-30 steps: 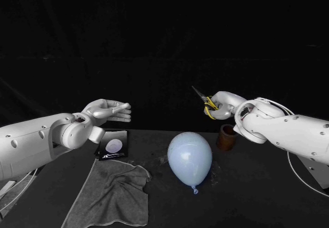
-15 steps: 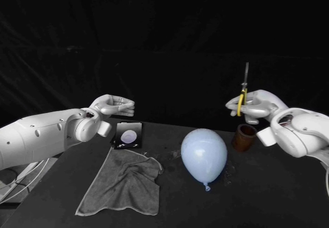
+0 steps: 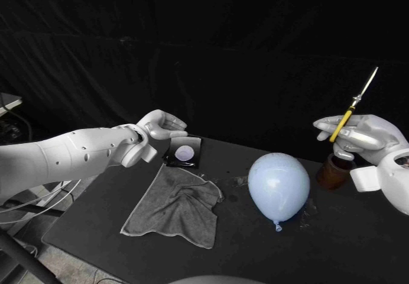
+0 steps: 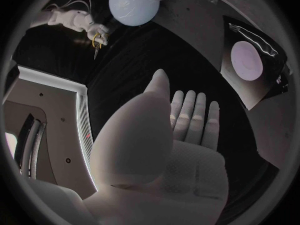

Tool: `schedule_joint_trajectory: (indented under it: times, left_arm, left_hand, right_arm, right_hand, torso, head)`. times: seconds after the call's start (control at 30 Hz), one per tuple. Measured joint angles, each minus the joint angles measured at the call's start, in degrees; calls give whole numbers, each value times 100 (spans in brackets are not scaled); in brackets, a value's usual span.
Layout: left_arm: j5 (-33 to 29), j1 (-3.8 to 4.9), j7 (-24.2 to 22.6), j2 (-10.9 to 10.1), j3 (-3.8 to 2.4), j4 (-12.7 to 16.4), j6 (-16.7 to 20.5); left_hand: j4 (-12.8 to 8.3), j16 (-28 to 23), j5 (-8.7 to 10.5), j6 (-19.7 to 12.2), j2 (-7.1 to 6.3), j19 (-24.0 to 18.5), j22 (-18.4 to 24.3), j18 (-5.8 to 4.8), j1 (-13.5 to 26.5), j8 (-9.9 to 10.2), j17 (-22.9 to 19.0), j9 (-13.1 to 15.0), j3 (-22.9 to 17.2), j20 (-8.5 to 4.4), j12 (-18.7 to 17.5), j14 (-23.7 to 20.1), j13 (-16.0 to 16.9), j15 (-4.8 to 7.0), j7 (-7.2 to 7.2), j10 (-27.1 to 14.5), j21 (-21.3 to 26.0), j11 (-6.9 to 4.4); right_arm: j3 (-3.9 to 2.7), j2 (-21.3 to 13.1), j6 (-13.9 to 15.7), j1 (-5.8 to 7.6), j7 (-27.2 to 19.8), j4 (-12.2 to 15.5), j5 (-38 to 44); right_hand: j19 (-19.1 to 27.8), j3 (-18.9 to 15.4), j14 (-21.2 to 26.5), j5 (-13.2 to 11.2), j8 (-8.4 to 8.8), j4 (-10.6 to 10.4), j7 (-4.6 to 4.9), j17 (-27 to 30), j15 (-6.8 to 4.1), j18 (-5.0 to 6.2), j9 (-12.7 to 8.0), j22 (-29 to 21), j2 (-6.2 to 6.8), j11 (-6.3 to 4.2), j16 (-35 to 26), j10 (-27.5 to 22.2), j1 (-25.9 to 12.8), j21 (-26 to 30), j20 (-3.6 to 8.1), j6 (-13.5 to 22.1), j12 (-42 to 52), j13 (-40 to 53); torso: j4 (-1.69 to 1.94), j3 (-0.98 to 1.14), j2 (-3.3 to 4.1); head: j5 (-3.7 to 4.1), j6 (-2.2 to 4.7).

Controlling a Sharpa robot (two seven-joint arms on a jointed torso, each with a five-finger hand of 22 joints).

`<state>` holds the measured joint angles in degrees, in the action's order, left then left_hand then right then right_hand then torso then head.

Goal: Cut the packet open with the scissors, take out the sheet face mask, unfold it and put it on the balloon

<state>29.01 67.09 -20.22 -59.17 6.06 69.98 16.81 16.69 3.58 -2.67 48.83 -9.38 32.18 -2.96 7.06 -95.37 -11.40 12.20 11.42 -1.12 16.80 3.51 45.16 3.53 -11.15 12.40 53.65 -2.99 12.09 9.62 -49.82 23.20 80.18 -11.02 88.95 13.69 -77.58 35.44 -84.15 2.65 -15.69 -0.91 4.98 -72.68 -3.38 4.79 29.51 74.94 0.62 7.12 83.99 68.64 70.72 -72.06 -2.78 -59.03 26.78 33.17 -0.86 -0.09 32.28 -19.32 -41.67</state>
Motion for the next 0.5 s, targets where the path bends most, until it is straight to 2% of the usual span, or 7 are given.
schedule_joint_trajectory:
  times: [0.07, 0.1, 0.17, 0.2, 0.23, 0.4, 0.5]
  left_arm:
    - [397, -88, -3, 24, -1, -25, 166]
    - [586, -135, -4, 43, -2, -44, 250]
    - [1022, -246, 1, 100, -1, -92, 433]
    - [1200, -290, 7, 132, 1, -118, 503]
    - [1369, -332, 15, 165, 3, -146, 572]
    - [2203, -494, 99, 357, 5, -331, 836]
    - [2589, -537, 191, 454, 5, -435, 919]
  left_hand:
    - [39, -32, 0, -261, -269, -724, 54, -228, 71, 134, -190, -49, 155, 3, 0, -707, -11, -96, -38, -566, 62, 78]
    - [40, -56, 0, -523, -406, -1260, 98, -319, 93, 232, -299, -107, 302, 8, -19, -1114, -25, -138, -72, -961, 108, 114]
    - [51, -71, 0, -883, -520, -1683, 128, -316, 104, 351, -397, -188, 411, 12, -35, -1488, -40, -123, -126, -1311, 127, 94]
    - [59, -99, 0, -1146, -604, -1926, 144, -315, 123, 435, -489, -242, 516, 14, -56, -1831, -59, -114, -166, -1644, 127, 88]
    - [61, -111, 0, -1258, -661, -2085, 152, -315, 139, 467, -548, -266, 573, 16, -65, -2069, -65, -92, -197, -1854, 146, 68]
    - [61, -143, -21, -1575, -746, -2385, 169, -316, 214, 531, -685, -330, 971, 5, -102, -2585, -99, 17, -251, -2468, 150, -47]
    - [61, -143, -21, -1735, -777, -2465, 177, -315, 245, 588, -740, -363, 1175, 1, -105, -2797, -114, 107, -284, -2786, 150, -136]
  right_arm:
    - [0, -6, 35, -23, -33, 59, -75]
    - [1, -8, 54, -35, -47, 90, -106]
    - [5, -13, 92, -59, -65, 157, -163]
    - [5, -18, 108, -69, -69, 188, -184]
    - [5, -25, 123, -81, -72, 218, -203]
    - [9, -52, 196, -140, -73, 338, -274]
    - [11, -55, 226, -165, -64, 370, -290]
  right_hand:
    - [0, 8, 0, 0, -7, -8, -8, 1, 0, 0, 0, 1, 0, 0, 0, 0, 1, -15, 0, 8, 0, 0]
    - [0, 9, 0, 0, -7, -9, -8, 3, 0, -1, 0, 2, -1, 0, 0, 0, 1, -15, 0, 9, 0, 0]
    - [0, 15, 0, 0, -8, -15, -7, 6, 0, -1, 2, 2, -1, 0, 0, 0, 1, -15, 0, 9, 0, 0]
    - [0, 16, 0, 0, -8, -16, -7, 9, 1, -2, 3, 2, -1, 0, 0, 0, 1, -15, 0, 9, 0, 0]
    - [0, 21, 0, 0, -8, -21, -7, 10, 1, -2, 3, 2, -1, 0, 0, 0, 2, -15, 0, 10, 0, 0]
    - [1, 22, 0, -1, -7, -22, -6, 21, 1, -3, 7, 1, -2, 0, 0, 0, 3, -15, 0, 12, 1, -1]
    - [1, 22, 0, -1, -7, -22, -5, 22, 2, -4, 8, 1, -10, 0, 0, 0, 10, -15, -1, 13, 1, -1]
  torso:
    - [4, -3, 0]
    - [5, -7, 0]
    - [5, -10, -1]
    - [5, -11, -1]
    - [5, -11, 0]
    - [2, -11, 5]
    - [2, -11, 6]
  head:
    - [-62, -24]
    - [-98, -40]
    - [-158, -63]
    - [-184, -71]
    - [-211, -91]
    - [-265, -129]
    - [-274, -147]
